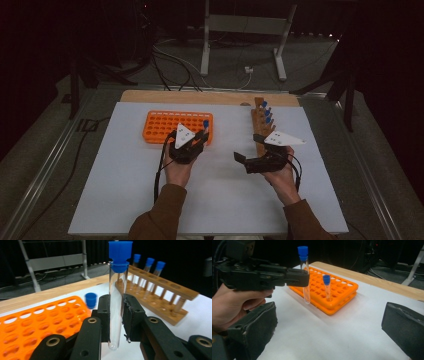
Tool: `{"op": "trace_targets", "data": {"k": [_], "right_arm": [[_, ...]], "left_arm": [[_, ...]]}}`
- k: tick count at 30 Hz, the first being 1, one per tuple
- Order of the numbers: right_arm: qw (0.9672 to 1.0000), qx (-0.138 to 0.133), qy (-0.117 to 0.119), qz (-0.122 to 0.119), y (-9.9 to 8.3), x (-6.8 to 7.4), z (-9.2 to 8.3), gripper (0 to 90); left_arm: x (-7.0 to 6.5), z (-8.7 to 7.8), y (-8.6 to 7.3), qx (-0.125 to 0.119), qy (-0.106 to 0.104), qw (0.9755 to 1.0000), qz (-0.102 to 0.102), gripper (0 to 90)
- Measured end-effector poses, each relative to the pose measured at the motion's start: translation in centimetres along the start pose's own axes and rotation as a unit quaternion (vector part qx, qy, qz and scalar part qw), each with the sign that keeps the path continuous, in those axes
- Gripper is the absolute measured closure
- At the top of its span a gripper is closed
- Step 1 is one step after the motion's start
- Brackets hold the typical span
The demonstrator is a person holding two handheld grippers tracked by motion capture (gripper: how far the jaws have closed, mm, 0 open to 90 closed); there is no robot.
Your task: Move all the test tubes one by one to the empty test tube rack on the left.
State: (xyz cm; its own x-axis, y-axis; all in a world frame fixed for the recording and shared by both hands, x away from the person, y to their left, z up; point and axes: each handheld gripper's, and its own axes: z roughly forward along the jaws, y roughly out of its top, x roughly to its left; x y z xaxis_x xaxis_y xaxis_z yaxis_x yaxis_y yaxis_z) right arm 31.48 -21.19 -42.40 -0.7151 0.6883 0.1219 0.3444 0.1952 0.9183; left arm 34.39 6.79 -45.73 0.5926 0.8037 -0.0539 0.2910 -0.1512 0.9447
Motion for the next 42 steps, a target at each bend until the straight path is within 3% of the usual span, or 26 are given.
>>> {"op": "trace_targets", "data": {"k": [9, 22, 28, 34, 42], "right_arm": [[1.0000, -0.003, 0.003, 0.004, 0.1, -0.2, -0.1, 0.1], [0.9999, -0.008, 0.012, 0.005, 0.1, -0.2, -0.2, 0.1], [0.9998, -0.007, 0.015, 0.007, 0.0, -0.3, -0.2, 0.1], [0.9998, -0.004, 0.018, 0.005, 0.0, -0.3, -0.2, 0.2], [0.9998, 0.002, 0.022, 0.004, 0.0, -0.2, 0.0, 0.2]], "left_arm": [[1.8, 1.4, -0.1, 0.007, 0.039, 0.9991, -0.013, 78.2], [3.2, 3.8, -0.6, 0.010, 0.063, 0.9964, -0.055, 78.1], [3.2, 4.5, -1.0, 0.037, 0.063, 0.9966, -0.036, 78.1], [2.8, 5.1, -1.7, 0.076, 0.069, 0.9946, -0.014, 78.4], [2.7, 5.2, -1.8, 0.090, 0.069, 0.9935, -0.006, 78.7]]}}
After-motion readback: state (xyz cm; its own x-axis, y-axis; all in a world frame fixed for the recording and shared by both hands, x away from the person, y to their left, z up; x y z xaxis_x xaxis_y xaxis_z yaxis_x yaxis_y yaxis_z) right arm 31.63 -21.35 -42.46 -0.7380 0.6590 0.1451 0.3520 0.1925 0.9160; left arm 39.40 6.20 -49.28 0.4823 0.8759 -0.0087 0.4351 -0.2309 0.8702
